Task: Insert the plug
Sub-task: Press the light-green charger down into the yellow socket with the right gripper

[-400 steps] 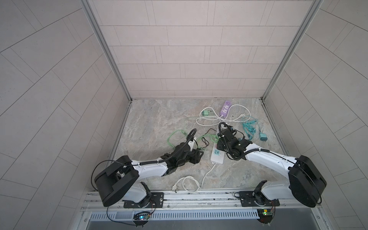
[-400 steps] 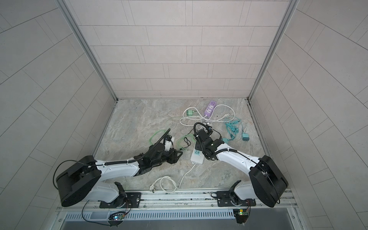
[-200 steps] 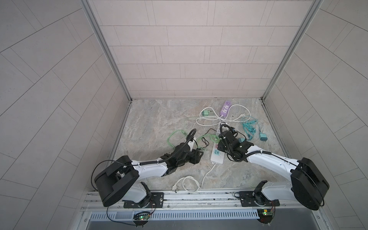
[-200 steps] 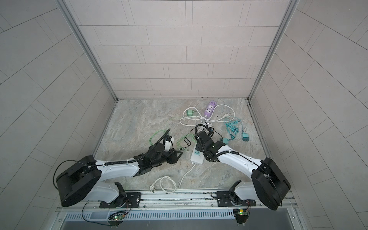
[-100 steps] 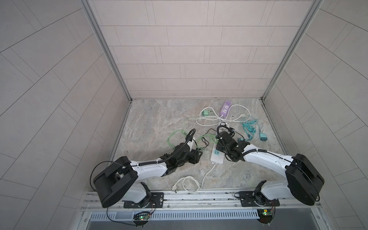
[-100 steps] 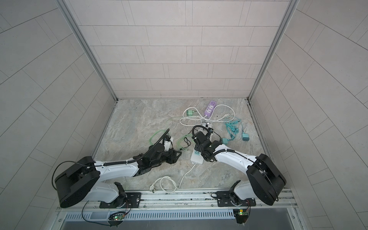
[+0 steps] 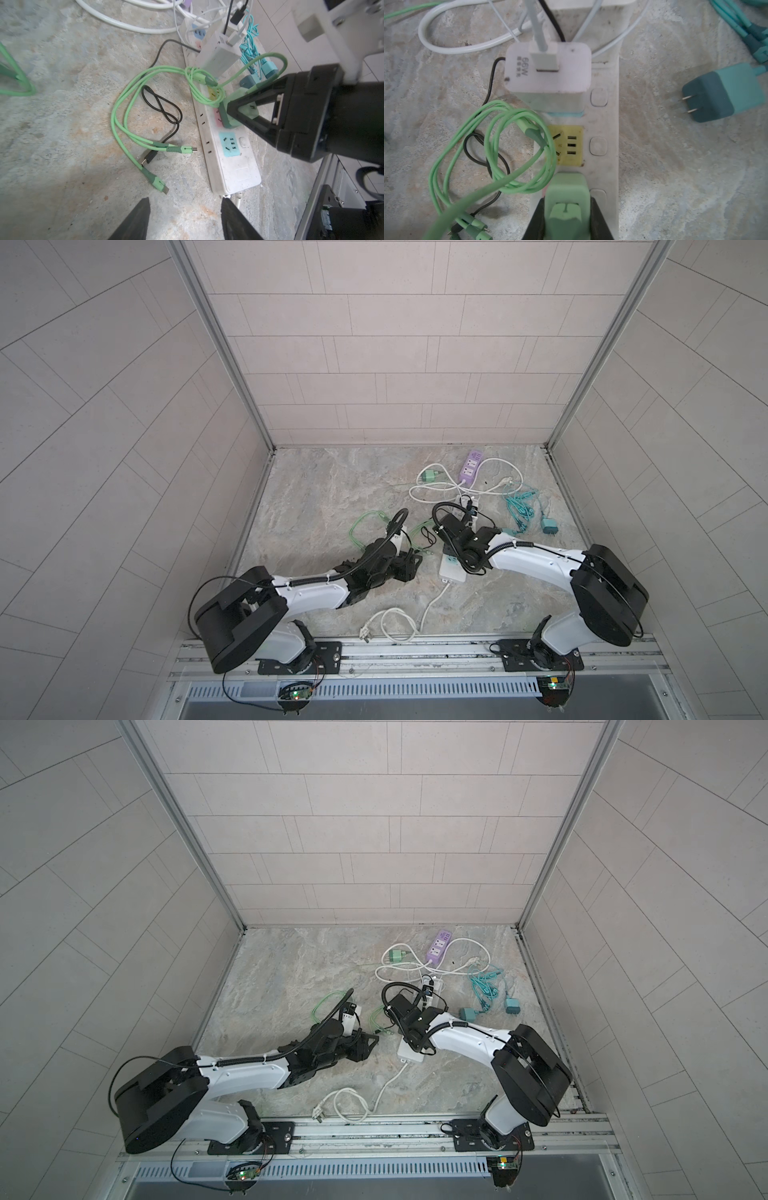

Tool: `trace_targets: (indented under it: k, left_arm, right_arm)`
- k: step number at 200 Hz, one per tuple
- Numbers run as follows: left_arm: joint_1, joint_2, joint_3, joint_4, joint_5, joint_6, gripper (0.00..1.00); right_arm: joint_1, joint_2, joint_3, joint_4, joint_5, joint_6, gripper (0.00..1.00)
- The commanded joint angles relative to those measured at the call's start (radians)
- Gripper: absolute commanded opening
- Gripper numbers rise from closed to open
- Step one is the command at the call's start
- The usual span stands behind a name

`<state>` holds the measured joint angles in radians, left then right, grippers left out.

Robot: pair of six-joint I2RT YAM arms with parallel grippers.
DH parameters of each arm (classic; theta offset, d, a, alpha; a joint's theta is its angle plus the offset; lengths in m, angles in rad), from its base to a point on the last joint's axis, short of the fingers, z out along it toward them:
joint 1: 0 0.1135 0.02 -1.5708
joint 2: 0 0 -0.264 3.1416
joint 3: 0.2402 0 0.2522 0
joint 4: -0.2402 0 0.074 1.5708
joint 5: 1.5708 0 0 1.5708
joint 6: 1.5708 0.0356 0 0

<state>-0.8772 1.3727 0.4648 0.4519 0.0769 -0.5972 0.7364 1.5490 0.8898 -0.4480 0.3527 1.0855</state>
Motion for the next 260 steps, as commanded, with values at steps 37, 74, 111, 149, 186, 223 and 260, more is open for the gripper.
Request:
trace_targets:
  k: [37,74,111,149,186,223,260]
  left_arm:
    - [0.023,-0.077,0.087,-0.163,-0.135,-0.014,0.75]
    - [0.029,-0.111,0.14,-0.217,-0.284,0.064,0.79]
    - [0.077,-0.109,0.211,-0.292,-0.392,0.103,0.93]
    - [0.141,-0.016,0.26,-0.262,-0.412,0.143,0.99]
    - [0.197,0.08,0.308,-0.224,-0.365,0.204,1.0]
    - [0.238,0.147,0.373,-0.242,-0.313,0.257,1.0]
    - [0.288,0.237,0.502,-0.268,-0.205,0.368,1.0]
  right_arm:
    - [-0.009,0.147,-0.096,-0.023,-0.073,0.038,0.0]
    - [-0.009,0.232,-0.078,0.015,-0.09,0.019,0.0]
    - [-0.009,0.246,-0.114,0.085,-0.122,0.013,0.0]
    - [-0.009,0.185,-0.073,0.051,-0.125,-0.031,0.0]
    - [-0.011,0.096,0.005,-0.024,-0.098,-0.088,0.1]
    - [-0.03,0.042,0.079,-0.066,-0.086,-0.139,0.26]
    - [-0.047,-0.028,0.11,-0.093,-0.104,-0.181,0.46]
